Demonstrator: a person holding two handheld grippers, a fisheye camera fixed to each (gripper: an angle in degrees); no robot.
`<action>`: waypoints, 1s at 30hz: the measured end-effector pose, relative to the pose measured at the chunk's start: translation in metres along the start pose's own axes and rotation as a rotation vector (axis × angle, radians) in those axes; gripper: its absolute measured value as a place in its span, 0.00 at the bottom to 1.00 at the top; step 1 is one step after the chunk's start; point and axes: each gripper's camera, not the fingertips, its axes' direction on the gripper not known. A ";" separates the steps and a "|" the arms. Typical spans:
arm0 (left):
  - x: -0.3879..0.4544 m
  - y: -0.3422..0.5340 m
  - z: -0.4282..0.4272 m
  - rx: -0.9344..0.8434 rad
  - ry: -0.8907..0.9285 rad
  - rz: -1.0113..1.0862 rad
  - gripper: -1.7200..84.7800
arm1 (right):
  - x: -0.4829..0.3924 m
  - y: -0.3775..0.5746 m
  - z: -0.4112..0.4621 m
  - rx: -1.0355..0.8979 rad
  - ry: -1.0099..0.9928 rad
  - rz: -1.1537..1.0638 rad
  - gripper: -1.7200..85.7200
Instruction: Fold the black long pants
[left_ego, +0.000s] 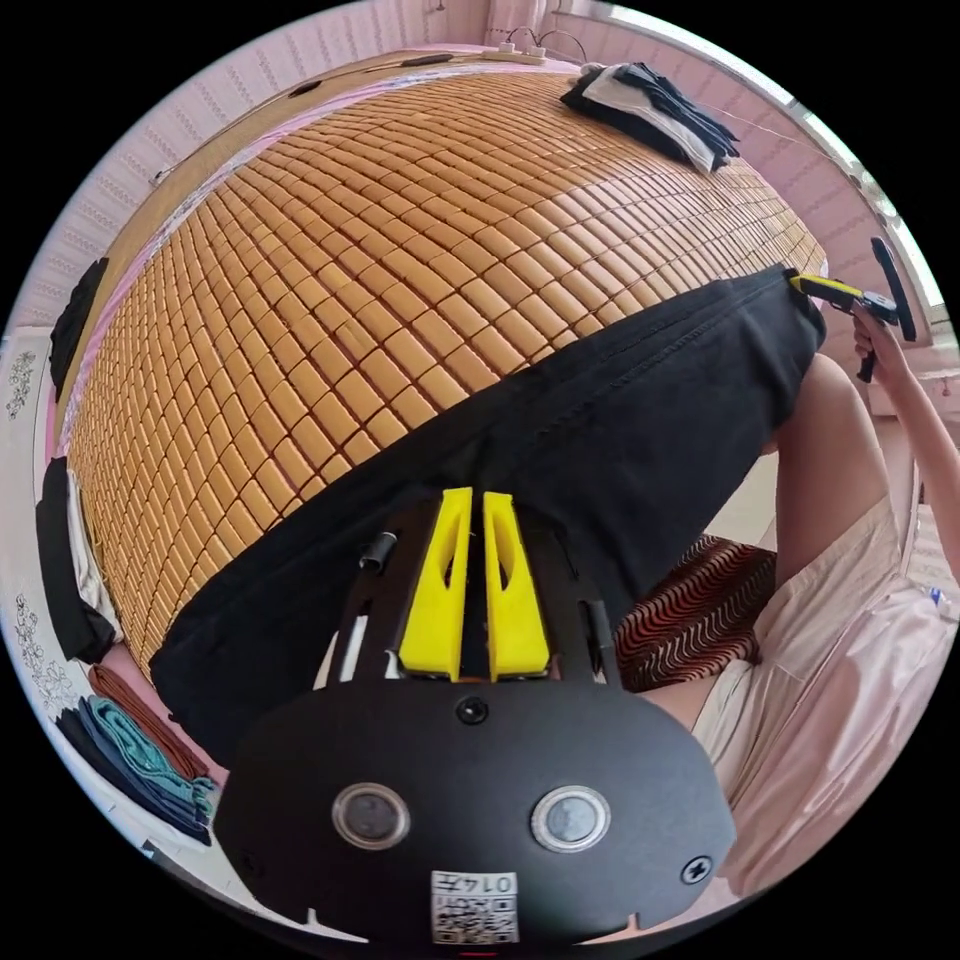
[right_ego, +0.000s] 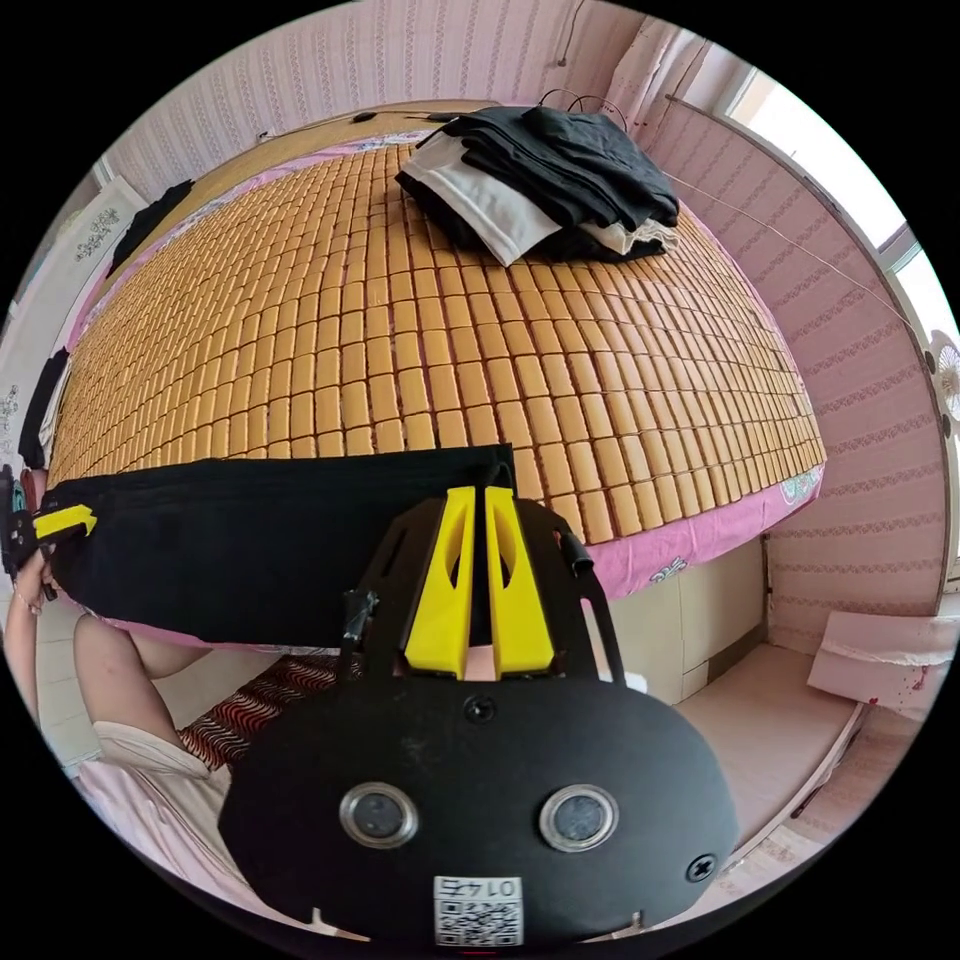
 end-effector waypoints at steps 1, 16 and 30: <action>0.002 0.002 -0.001 0.005 -0.013 0.013 0.02 | 0.002 0.004 -0.004 0.006 -0.016 0.011 0.02; -0.033 0.024 -0.047 0.221 -0.010 -0.142 0.03 | -0.010 0.011 -0.029 0.004 -0.015 0.095 0.02; -0.071 0.133 -0.042 0.258 0.094 -0.238 0.08 | 0.009 0.060 -0.050 0.018 -0.050 0.310 0.17</action>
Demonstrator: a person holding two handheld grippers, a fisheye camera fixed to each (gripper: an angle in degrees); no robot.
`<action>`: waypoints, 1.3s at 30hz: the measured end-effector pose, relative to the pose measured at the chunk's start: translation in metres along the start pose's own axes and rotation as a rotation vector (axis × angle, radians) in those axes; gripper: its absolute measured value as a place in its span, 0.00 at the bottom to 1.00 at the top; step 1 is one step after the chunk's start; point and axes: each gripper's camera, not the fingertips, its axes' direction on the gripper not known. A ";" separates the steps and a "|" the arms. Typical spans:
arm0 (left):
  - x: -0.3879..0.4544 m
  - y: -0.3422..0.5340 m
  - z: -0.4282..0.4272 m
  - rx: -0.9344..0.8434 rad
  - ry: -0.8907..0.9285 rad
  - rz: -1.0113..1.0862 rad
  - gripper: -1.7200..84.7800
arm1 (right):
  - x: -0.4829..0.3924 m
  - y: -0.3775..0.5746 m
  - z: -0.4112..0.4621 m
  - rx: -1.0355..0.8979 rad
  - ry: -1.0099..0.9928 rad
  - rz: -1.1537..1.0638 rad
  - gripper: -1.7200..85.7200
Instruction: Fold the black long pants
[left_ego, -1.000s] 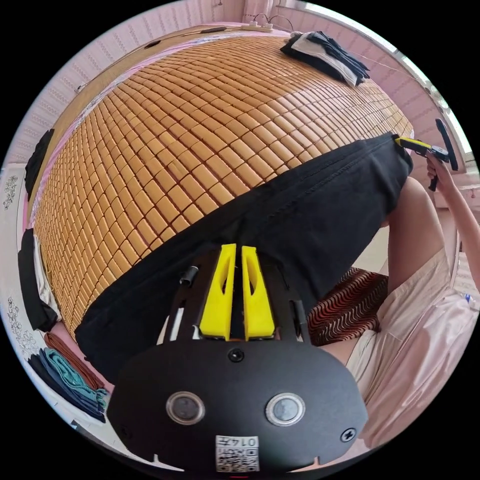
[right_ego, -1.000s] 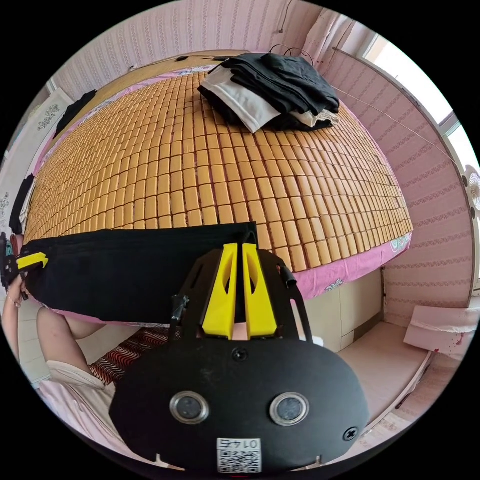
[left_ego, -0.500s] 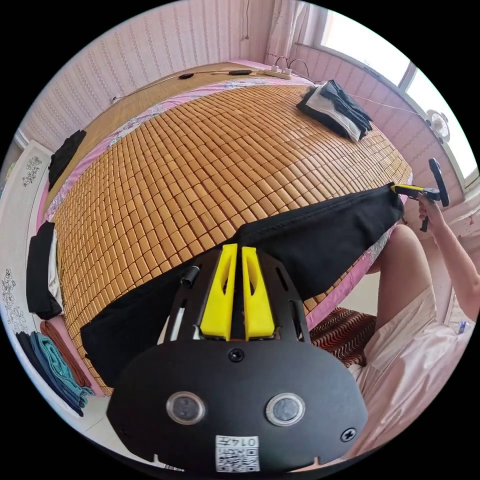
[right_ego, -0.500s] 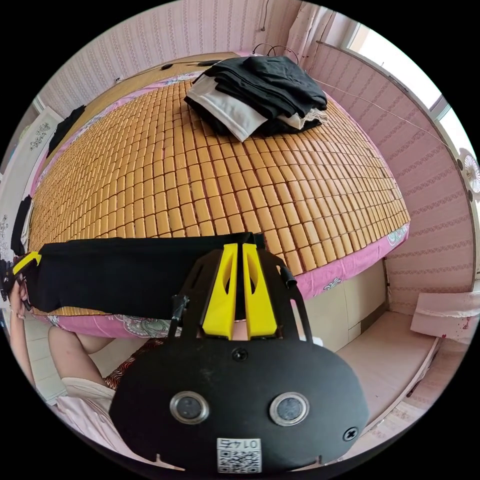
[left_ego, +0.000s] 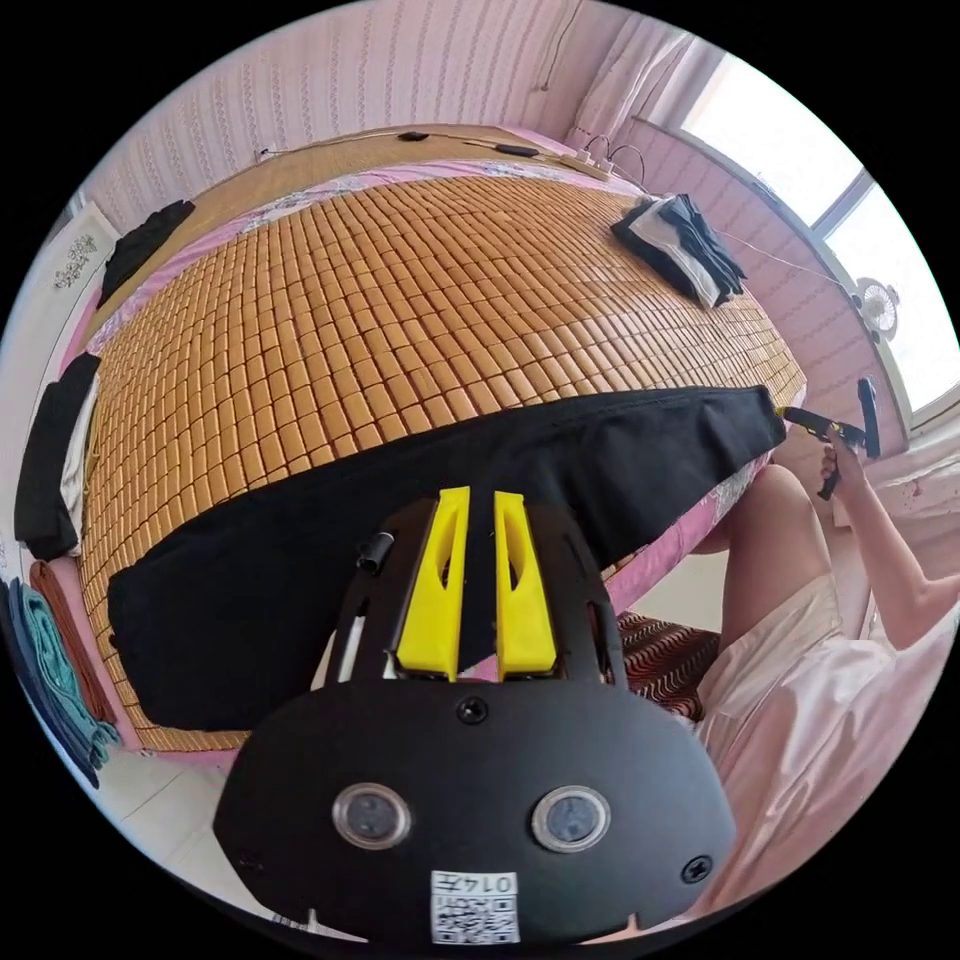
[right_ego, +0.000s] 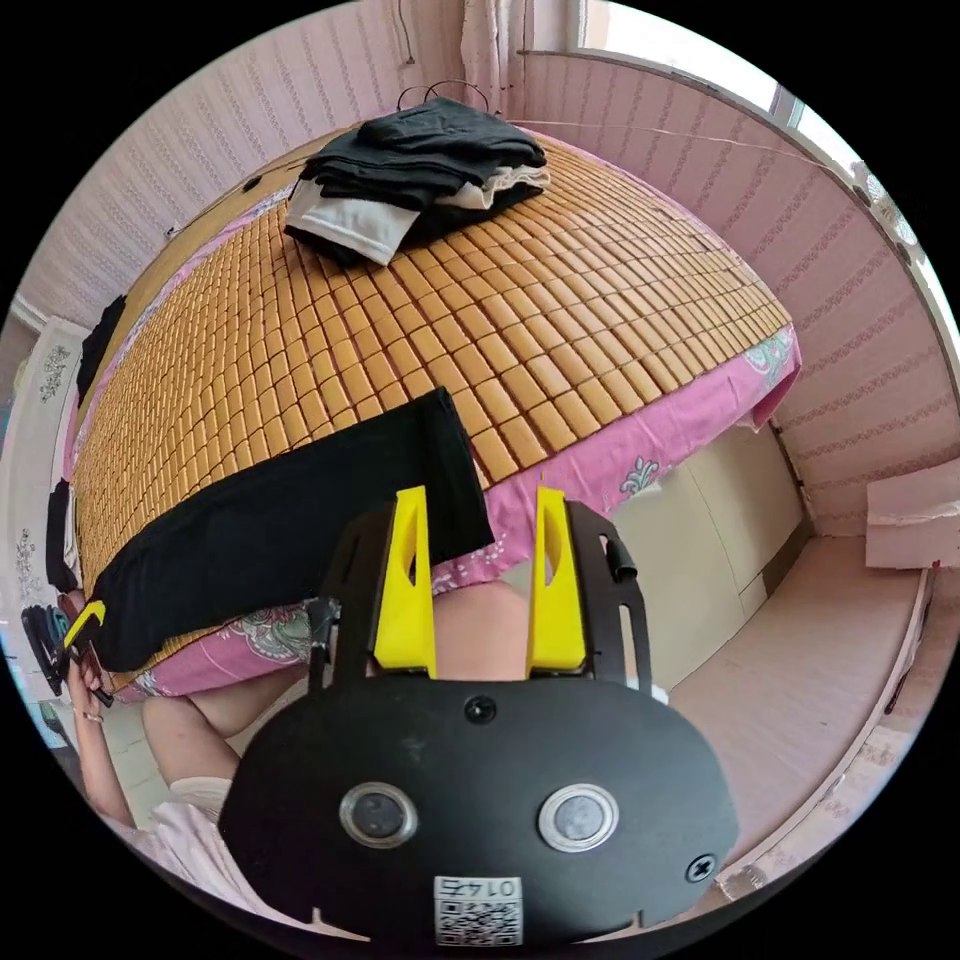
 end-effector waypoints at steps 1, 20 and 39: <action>-0.005 0.008 -0.002 -0.004 0.000 -0.012 0.08 | 0.004 0.006 0.009 -0.071 -0.041 0.006 0.16; -0.155 0.217 -0.077 0.085 -0.115 -0.493 0.09 | -0.126 -0.044 -0.076 0.080 0.314 -0.379 0.04; -0.325 0.205 -0.038 -0.027 -0.081 -0.621 0.12 | -0.598 0.034 -0.063 -0.079 -0.059 -1.378 0.02</action>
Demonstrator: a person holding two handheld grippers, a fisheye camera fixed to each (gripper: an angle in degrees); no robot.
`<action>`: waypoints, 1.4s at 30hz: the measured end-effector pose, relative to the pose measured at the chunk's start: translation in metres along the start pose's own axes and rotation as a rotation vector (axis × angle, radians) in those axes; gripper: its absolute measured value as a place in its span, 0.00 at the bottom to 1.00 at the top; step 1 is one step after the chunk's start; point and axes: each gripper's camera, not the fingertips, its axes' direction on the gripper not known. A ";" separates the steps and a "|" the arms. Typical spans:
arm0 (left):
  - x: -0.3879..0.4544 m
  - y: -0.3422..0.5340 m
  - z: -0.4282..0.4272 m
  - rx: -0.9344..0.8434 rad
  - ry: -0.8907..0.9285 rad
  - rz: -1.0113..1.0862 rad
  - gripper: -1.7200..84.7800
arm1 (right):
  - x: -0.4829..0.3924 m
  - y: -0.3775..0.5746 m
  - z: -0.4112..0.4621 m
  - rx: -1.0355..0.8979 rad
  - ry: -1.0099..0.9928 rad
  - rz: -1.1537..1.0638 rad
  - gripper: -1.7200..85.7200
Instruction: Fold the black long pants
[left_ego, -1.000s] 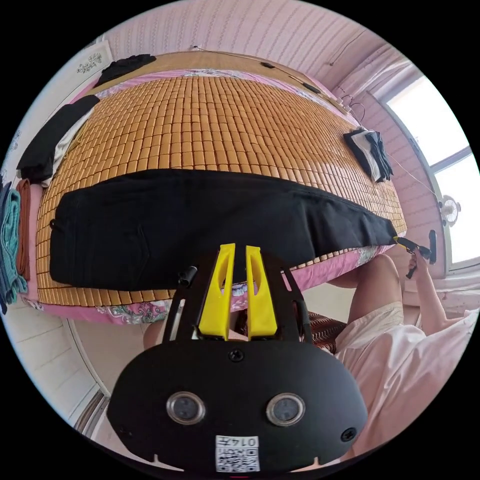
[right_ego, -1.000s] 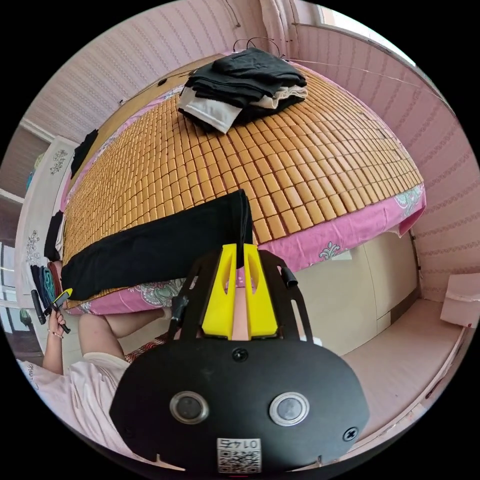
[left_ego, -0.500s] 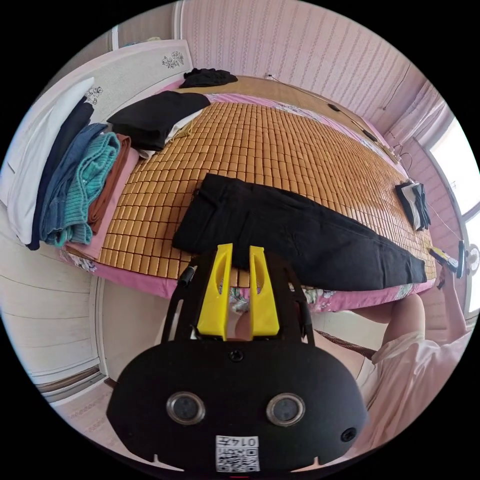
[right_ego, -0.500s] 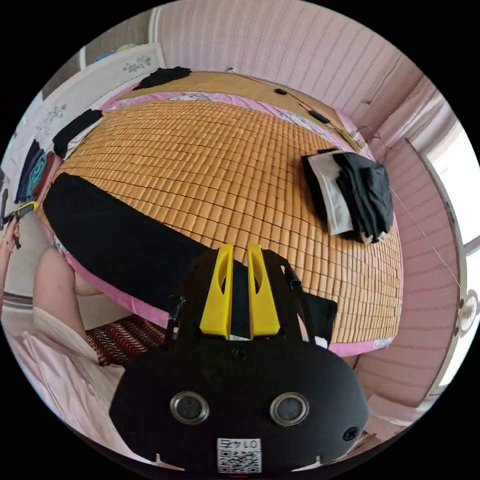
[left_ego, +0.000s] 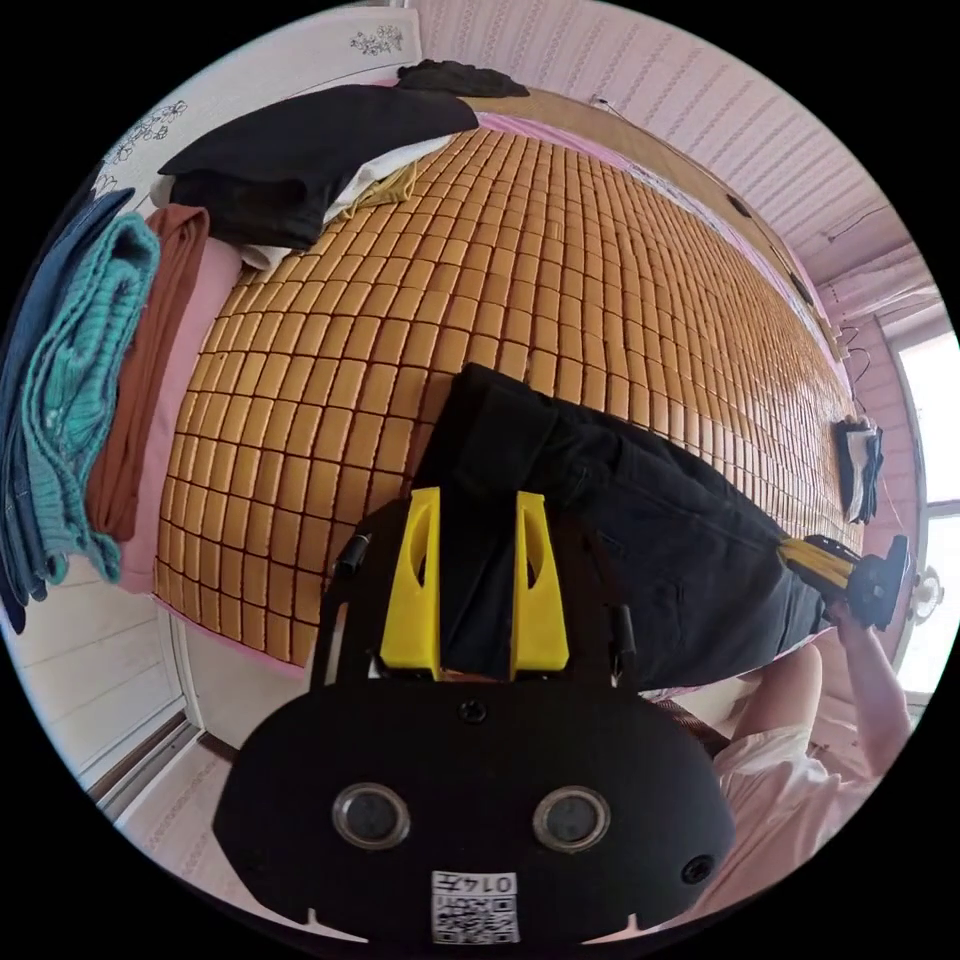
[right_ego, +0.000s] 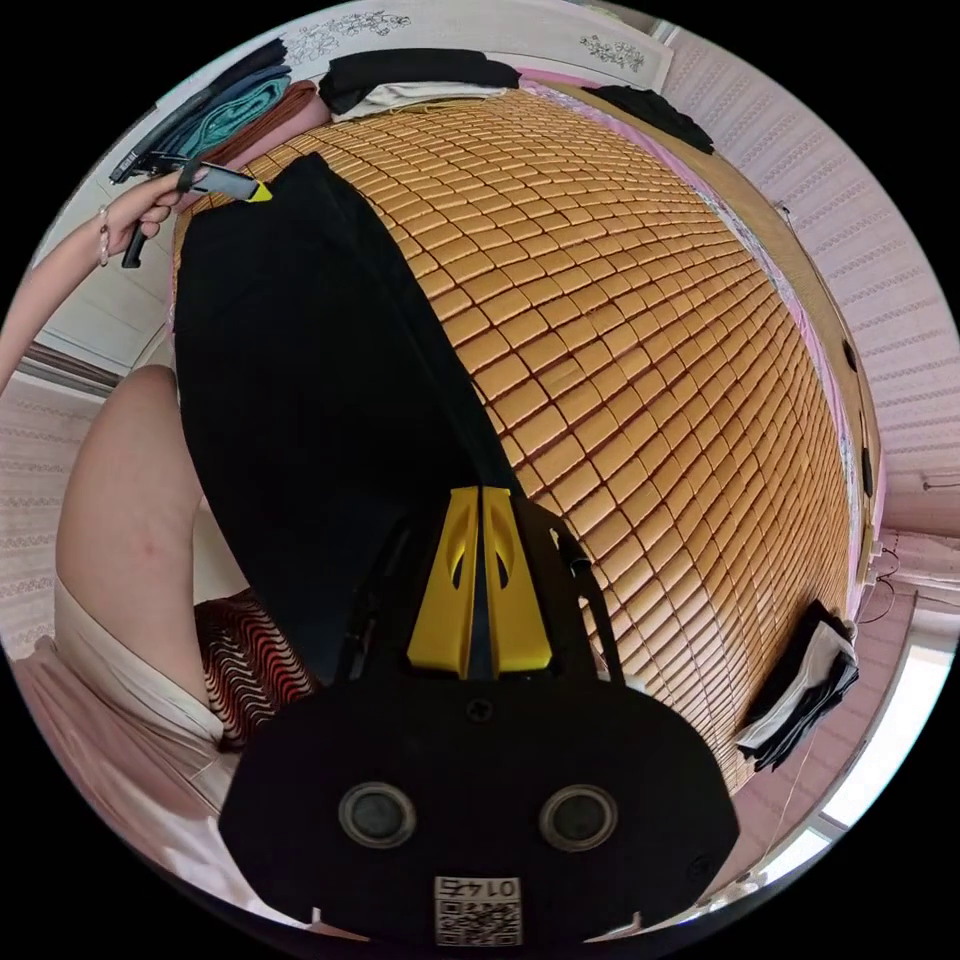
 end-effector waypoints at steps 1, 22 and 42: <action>-0.002 0.003 -0.001 0.020 0.009 0.005 0.10 | -0.002 -0.005 -0.006 0.002 0.007 -0.020 0.02; 0.023 0.061 -0.019 0.410 0.129 -0.124 0.08 | 0.068 -0.044 -0.078 0.071 -0.004 0.194 0.01; 0.441 0.157 0.118 -0.028 0.204 0.830 0.01 | 0.102 -0.138 -0.032 -0.239 -0.078 0.039 0.01</action>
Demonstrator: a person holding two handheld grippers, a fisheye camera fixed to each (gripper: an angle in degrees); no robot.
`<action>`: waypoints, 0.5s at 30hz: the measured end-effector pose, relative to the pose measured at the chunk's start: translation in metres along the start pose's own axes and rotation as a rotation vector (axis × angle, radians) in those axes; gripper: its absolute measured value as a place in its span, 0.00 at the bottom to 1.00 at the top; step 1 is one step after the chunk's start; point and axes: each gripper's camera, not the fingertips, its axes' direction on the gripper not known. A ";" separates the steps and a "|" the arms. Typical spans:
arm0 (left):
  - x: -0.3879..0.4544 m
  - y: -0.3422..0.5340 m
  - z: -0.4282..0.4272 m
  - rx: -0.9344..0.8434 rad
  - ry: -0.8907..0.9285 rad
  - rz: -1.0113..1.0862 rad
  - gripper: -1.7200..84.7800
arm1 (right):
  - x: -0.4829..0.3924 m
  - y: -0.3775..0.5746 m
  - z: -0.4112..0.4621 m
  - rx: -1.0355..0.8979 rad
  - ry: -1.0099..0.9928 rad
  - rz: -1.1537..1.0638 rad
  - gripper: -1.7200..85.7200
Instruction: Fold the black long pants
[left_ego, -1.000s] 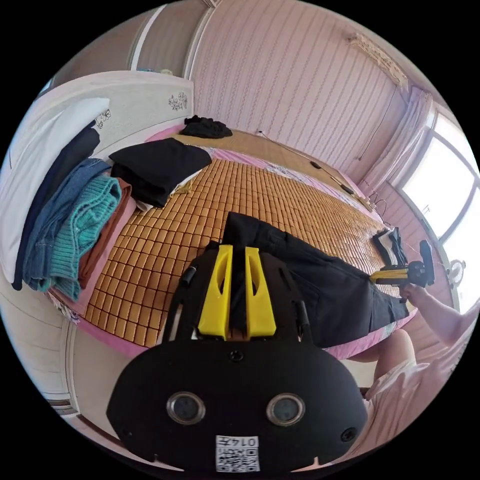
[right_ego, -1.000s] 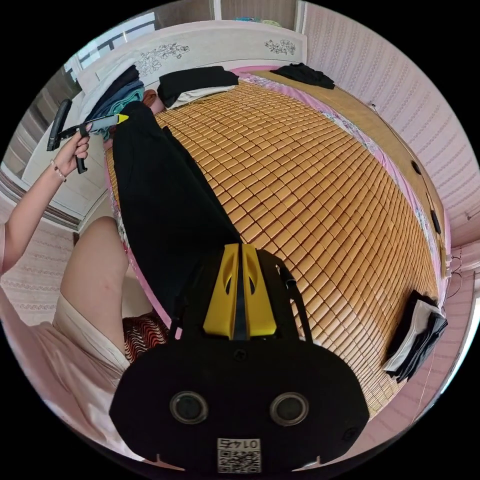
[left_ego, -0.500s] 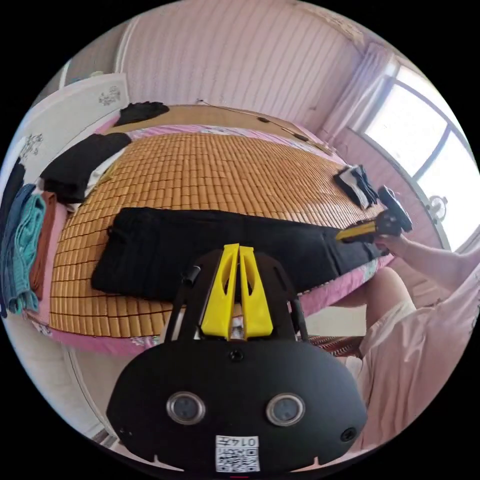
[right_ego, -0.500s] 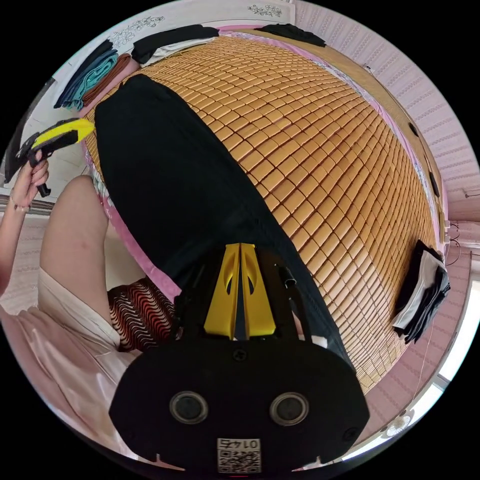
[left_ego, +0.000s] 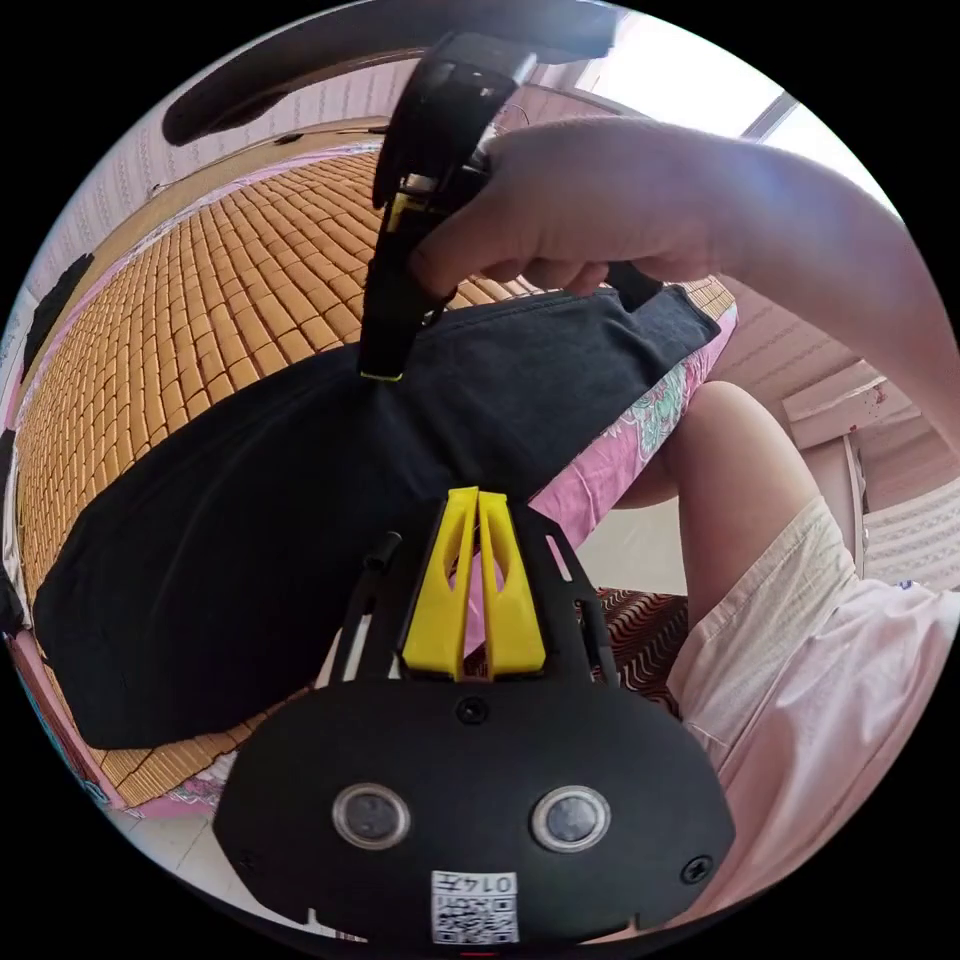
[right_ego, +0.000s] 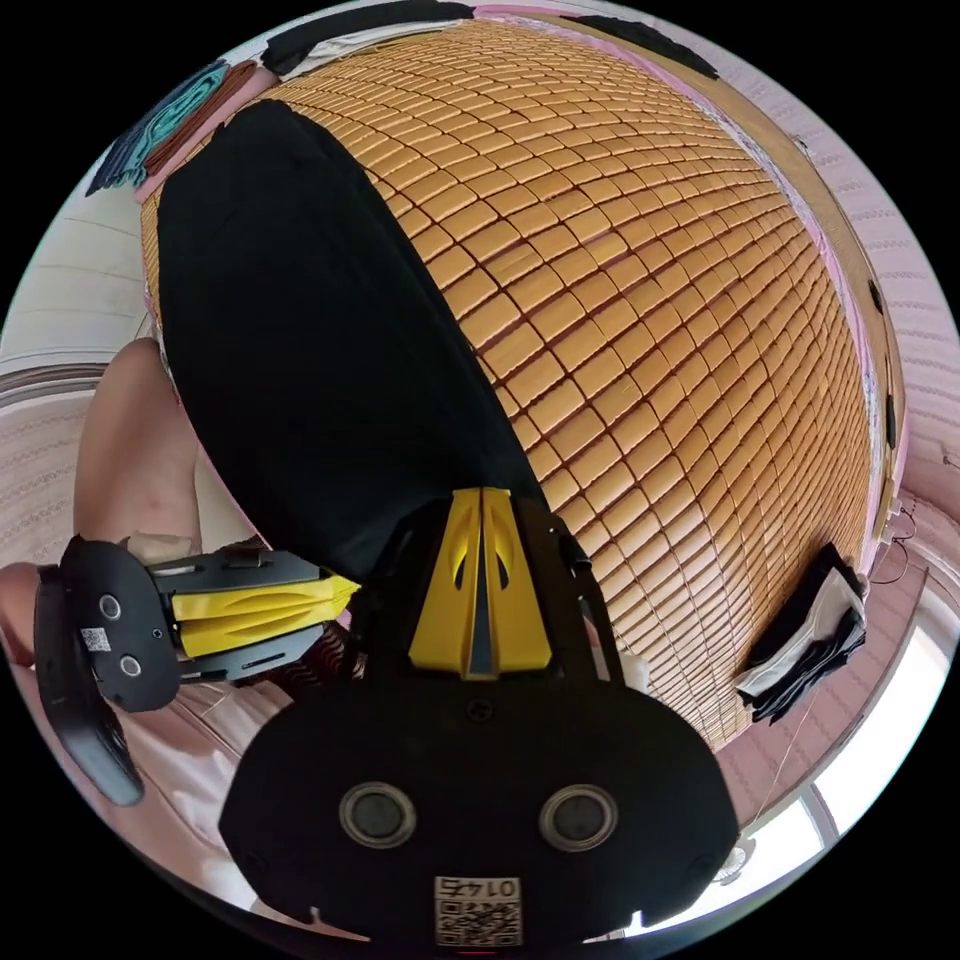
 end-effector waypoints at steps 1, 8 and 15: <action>0.002 -0.001 0.001 -0.006 -0.014 0.010 0.01 | 0.003 -0.006 0.003 -0.011 0.030 -0.001 0.01; 0.027 -0.028 0.020 -0.081 -0.037 0.143 0.01 | 0.008 -0.032 0.025 -0.164 0.095 -0.151 0.01; 0.056 -0.056 0.037 -0.182 -0.120 0.270 0.01 | 0.020 -0.030 0.047 -0.251 0.097 -0.216 0.01</action>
